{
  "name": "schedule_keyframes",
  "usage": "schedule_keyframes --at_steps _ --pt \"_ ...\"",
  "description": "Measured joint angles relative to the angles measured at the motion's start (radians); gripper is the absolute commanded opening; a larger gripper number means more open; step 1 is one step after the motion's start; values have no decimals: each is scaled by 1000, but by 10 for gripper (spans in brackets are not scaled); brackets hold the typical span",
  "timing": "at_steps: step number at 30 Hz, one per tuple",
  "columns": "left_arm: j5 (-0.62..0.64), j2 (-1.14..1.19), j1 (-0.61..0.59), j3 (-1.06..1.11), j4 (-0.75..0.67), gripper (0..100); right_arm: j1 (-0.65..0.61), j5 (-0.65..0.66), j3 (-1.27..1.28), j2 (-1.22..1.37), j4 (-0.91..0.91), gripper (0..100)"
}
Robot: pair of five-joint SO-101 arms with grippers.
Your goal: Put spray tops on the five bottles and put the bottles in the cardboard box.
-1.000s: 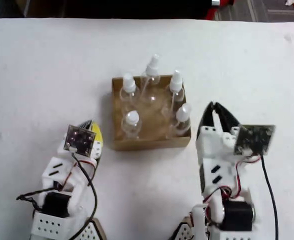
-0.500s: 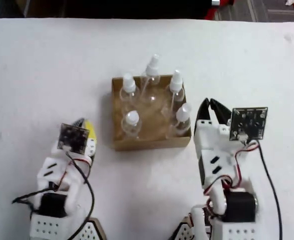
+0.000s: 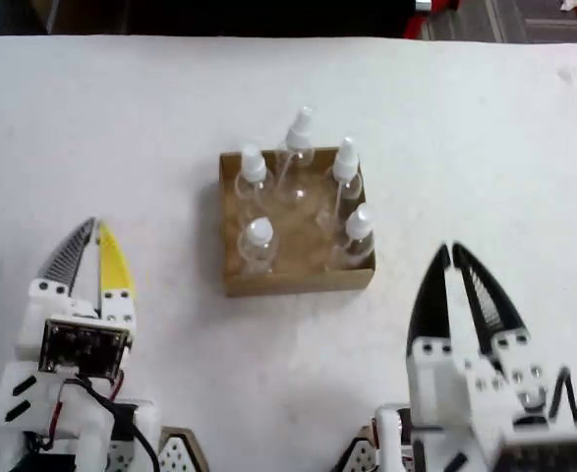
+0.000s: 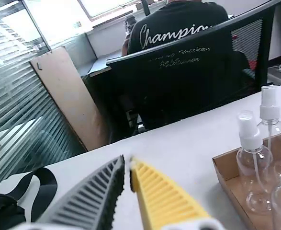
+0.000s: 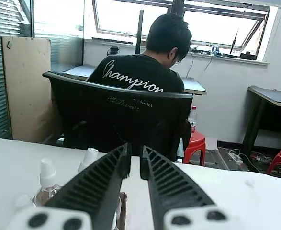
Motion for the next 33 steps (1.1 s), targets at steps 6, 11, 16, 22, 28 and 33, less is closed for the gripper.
schedule_keyframes --at_steps 6,11,16,22,28,33 --pt "78 0 -78 -9 57 24 -3 0 -26 -2 112 21" --pt "158 0 -84 -9 152 24 -3 0 -32 -3 170 21" --pt "169 0 -84 17 137 24 -3 0 11 -5 173 22" --pt "169 0 -86 204 -92 24 -3 0 166 -5 83 22" --pt "124 21 -55 502 -281 23 -3 0 440 -5 -155 22" --pt "77 21 -37 654 -345 23 -3 0 632 -5 -290 22"
